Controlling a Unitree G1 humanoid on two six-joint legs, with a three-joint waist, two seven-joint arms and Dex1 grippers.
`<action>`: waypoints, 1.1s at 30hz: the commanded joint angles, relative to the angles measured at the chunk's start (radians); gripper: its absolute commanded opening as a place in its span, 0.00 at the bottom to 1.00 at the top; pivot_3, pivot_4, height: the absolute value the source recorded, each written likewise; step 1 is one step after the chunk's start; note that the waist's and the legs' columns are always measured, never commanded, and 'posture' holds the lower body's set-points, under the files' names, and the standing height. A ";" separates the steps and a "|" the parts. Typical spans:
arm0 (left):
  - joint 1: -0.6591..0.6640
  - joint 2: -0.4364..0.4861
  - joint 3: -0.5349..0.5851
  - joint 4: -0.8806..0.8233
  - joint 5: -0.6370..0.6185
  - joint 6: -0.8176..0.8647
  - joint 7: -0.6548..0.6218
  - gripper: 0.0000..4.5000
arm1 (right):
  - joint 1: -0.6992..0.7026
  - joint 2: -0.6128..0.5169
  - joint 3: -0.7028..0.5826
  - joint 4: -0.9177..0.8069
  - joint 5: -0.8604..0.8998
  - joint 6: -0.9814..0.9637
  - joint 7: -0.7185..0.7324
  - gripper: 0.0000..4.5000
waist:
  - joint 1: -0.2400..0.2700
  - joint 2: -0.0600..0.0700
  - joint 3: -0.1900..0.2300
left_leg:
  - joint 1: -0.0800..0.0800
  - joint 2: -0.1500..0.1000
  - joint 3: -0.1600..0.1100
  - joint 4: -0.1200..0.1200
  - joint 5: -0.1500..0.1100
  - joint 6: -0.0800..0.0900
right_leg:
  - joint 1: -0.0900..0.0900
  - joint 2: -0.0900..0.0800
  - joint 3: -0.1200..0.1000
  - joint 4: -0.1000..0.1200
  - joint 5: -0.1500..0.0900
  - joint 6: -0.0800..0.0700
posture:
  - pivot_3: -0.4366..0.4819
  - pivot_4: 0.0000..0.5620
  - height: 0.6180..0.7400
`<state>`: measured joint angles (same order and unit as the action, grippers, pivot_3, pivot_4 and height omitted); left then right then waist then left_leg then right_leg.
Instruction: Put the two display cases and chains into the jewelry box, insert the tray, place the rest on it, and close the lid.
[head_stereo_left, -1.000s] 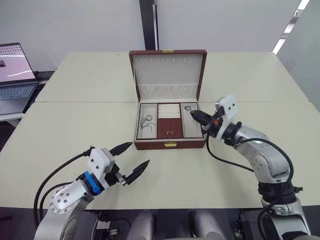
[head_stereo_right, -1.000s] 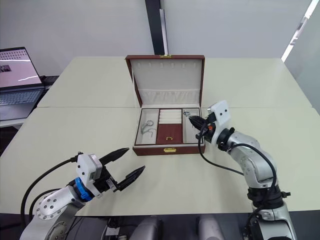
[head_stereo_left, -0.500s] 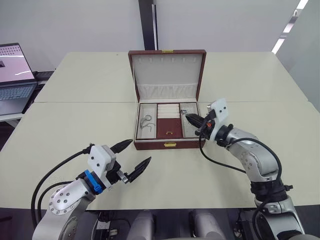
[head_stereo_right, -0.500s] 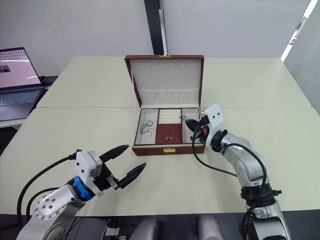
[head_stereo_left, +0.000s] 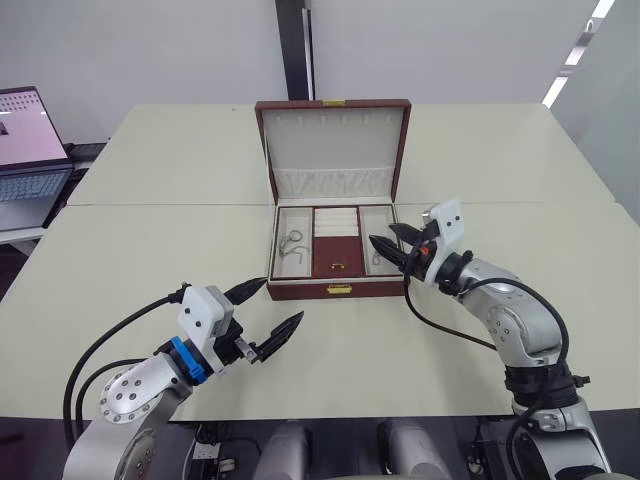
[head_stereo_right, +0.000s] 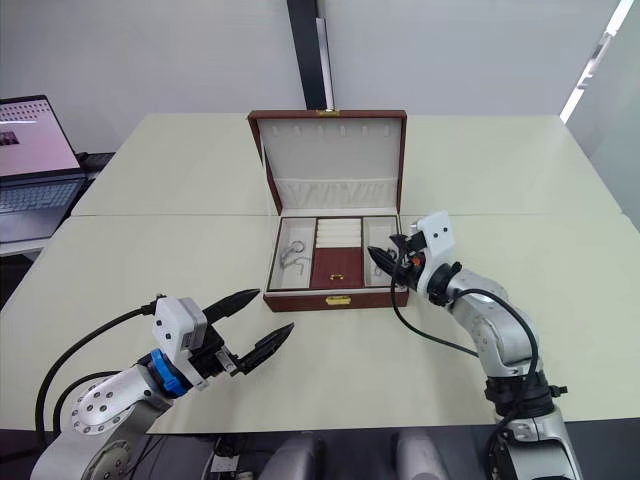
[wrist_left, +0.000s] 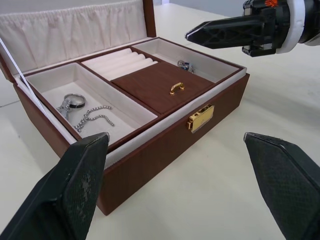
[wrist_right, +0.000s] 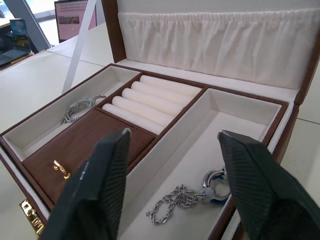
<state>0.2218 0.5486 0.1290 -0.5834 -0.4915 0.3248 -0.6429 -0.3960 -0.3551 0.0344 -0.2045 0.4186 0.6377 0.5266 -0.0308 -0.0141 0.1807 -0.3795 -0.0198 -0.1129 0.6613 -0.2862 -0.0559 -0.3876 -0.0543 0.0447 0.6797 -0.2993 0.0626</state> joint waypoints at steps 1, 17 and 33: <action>-0.045 0.027 0.059 0.007 -0.041 0.049 0.009 1.00 | 0.011 -0.058 -0.069 -0.043 0.034 -0.046 0.073 0.98 | -0.001 0.000 0.000 | 0.000 0.000 0.000 0.000 0.000 0.000 | 0.000 0.000 0.000 0.000 0.000 0.000 | 0.48 0.27 1.00; -0.055 0.244 0.387 0.403 -0.056 0.086 -0.172 1.00 | 0.197 -0.467 -0.348 0.280 0.090 -0.246 0.539 0.99 | -0.005 0.000 0.000 | 0.001 0.001 0.002 0.000 0.000 0.000 | 0.001 0.000 0.000 0.000 0.000 0.000 | 0.48 0.27 1.00; -0.012 0.312 0.502 0.604 0.010 -0.015 -0.264 1.00 | 0.257 -0.523 -0.321 0.408 -0.005 -0.354 0.616 0.99 | -0.002 0.000 0.000 | 0.001 0.001 0.002 0.000 0.000 0.000 | 0.001 -0.001 0.001 0.000 0.000 0.000 | 0.48 0.27 1.00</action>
<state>0.2173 0.8404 0.5950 0.0228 -0.4850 0.3309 -0.9058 -0.1362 -0.8560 -0.2737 0.2087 0.4139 0.3058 1.1337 -0.0326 -0.0143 0.1812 -0.3786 -0.0189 -0.1112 0.6609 -0.2863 -0.0558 -0.3871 -0.0548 0.0452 0.6794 -0.2994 0.0626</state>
